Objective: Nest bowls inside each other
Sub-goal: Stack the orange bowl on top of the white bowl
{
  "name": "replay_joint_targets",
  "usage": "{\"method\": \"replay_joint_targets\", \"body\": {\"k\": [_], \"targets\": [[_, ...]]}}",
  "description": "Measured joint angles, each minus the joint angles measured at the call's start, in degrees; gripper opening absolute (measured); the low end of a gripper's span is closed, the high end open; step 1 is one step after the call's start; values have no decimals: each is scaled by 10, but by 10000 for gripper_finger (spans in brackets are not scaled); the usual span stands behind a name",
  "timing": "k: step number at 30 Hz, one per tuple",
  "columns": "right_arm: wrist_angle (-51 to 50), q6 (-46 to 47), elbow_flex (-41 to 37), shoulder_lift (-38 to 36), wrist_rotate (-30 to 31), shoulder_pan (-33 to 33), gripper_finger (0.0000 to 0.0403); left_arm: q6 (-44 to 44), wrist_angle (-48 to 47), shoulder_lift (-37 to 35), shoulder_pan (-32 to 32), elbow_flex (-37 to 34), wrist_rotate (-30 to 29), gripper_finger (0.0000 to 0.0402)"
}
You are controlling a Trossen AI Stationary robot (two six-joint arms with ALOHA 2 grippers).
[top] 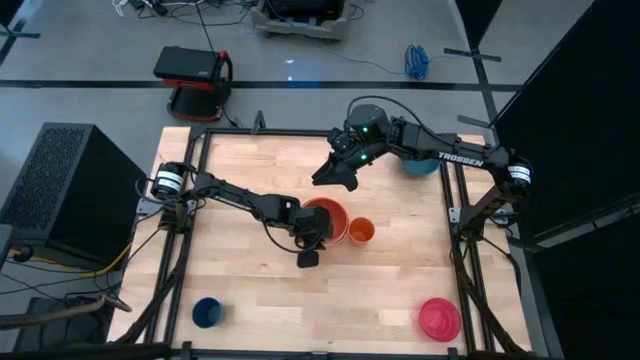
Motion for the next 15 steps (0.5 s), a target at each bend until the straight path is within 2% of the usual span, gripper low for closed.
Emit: {"method": "replay_joint_targets", "body": {"k": [3, 15], "targets": [[0, 0, 0, 0, -5, 0, 137, -17, 4, -2, -1, 0, -17, 63], [-1, -6, 0, 0, -11, -2, 148, -47, -2, -5, 2, 4, -6, 240]]}}
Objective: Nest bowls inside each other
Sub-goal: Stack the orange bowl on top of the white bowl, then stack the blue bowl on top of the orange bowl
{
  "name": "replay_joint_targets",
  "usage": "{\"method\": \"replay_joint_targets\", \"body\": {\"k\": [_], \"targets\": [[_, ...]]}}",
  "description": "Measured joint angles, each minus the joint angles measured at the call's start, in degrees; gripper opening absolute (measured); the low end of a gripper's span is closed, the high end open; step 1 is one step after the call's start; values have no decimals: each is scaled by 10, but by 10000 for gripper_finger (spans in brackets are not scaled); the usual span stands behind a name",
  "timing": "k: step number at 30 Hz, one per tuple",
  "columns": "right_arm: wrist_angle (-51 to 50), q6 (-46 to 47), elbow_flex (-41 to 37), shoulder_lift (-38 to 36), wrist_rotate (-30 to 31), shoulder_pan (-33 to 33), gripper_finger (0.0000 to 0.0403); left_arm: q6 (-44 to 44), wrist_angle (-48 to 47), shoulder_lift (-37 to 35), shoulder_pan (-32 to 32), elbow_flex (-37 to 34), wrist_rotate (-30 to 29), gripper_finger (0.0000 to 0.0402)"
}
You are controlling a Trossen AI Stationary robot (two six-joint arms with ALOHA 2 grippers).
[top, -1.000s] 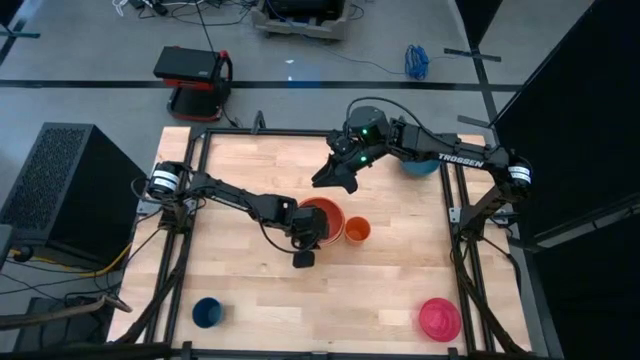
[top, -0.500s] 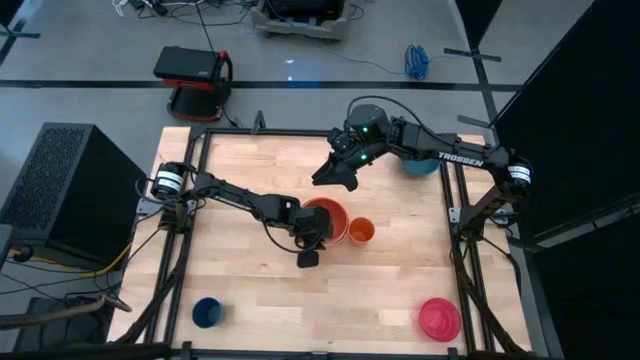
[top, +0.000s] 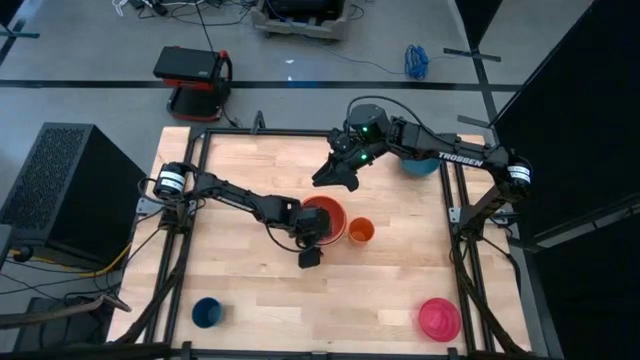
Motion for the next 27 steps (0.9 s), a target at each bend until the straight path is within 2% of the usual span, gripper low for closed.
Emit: {"method": "replay_joint_targets", "body": {"k": [7, 8, 13, 19, 27], "targets": [[-1, -4, 0, 0, -2, -1, 153, -13, -4, -2, 2, 3, 7, 340], [-2, -5, 0, 0, -3, -1, 154, -14, -6, -2, 2, 9, 7, 343], [-14, -7, 0, 0, -4, -3, 153, 9, -69, -2, 9, 66, 8, 335], [-25, -8, 0, -1, -18, -7, 148, 72, -230, -3, 16, 159, 7, 325], [-83, -32, 0, -53, 9, -39, 152, 72, -304, -29, 19, 169, 11, 318]]}}
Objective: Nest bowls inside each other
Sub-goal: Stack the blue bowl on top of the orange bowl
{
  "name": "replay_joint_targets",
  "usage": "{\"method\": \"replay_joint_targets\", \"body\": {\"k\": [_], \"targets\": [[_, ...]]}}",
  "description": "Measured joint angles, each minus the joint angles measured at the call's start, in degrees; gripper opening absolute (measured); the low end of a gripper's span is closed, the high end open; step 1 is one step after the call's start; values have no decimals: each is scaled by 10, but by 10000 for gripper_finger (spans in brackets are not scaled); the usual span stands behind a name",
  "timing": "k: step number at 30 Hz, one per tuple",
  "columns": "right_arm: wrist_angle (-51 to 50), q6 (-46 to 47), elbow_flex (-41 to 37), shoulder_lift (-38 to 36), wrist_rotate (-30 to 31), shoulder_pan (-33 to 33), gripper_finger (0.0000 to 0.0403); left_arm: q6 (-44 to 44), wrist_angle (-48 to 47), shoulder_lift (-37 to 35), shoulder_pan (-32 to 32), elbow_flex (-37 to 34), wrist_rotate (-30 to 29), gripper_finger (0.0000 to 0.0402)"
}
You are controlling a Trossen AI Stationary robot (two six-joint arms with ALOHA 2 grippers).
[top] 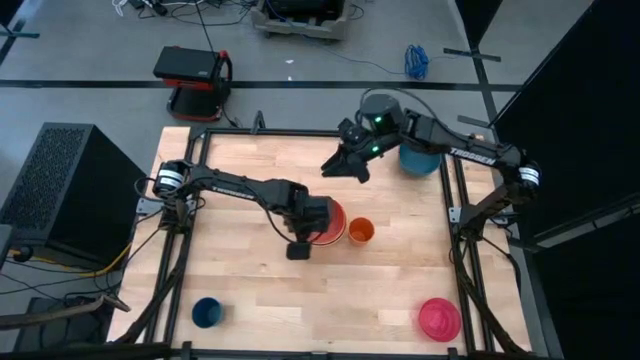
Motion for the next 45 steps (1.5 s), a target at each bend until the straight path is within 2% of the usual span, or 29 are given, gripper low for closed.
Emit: {"method": "replay_joint_targets", "body": {"k": [11, 18, 21, 40, 45], "targets": [[-85, -37, 0, -73, 41, -44, 156, -9, -96, -46, 5, 9, 0, 307], [-116, -52, 0, -81, 68, -45, 165, -48, -99, -160, 12, 8, -79, 297], [-147, -65, 0, -81, 92, -44, 161, -66, -72, -205, 12, 4, -111, 293], [-250, -52, -10, -162, 463, -97, 136, -159, 271, -389, 10, -187, -161, 269], [-246, -18, -81, -219, 471, -125, 128, -158, 338, -402, 10, -198, -162, 274]]}}
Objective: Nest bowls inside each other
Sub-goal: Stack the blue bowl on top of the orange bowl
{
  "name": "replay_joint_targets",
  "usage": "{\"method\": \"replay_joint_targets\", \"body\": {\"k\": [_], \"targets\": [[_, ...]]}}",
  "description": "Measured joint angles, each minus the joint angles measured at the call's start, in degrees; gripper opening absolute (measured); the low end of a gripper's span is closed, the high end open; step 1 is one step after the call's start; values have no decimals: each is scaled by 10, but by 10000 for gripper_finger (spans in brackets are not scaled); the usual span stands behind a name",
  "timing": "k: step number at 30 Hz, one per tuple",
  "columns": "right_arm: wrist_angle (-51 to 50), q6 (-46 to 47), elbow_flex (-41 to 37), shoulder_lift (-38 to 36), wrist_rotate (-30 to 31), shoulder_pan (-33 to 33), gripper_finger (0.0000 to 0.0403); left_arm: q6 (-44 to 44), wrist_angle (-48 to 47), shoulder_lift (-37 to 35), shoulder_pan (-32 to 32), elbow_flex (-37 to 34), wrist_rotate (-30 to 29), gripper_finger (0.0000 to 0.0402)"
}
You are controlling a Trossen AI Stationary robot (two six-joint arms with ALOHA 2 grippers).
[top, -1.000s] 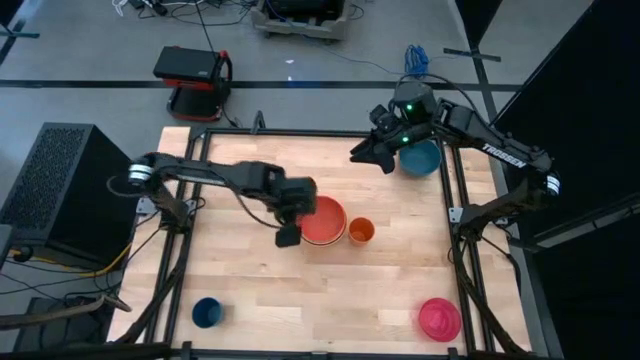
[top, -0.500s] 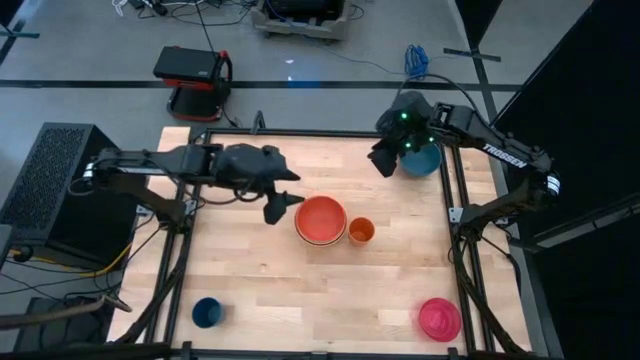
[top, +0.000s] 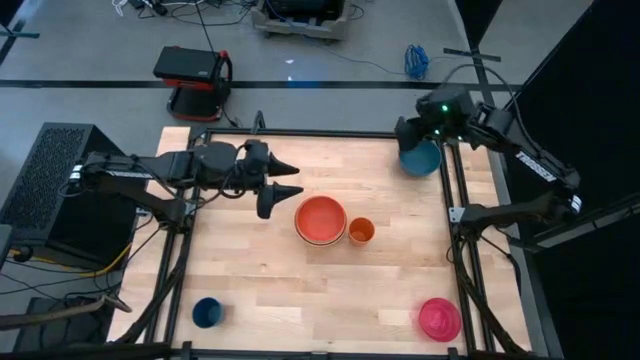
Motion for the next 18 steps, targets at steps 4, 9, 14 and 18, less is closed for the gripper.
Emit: {"method": "replay_joint_targets", "body": {"k": [4, 9, 14, 18], "targets": [[84, 50, -101, -60, -4, -5, 127, 2, 39, -3, 0, 0, 0, 276], [159, 86, -203, -102, -12, -12, 134, 3, 56, -9, 0, 0, 0, 272], [158, 74, -252, -101, -28, -23, 141, 2, 57, -20, 0, 0, -1, 270], [157, 65, -290, -101, -40, -32, 147, 1, 57, -29, 0, 0, -3, 269]]}}
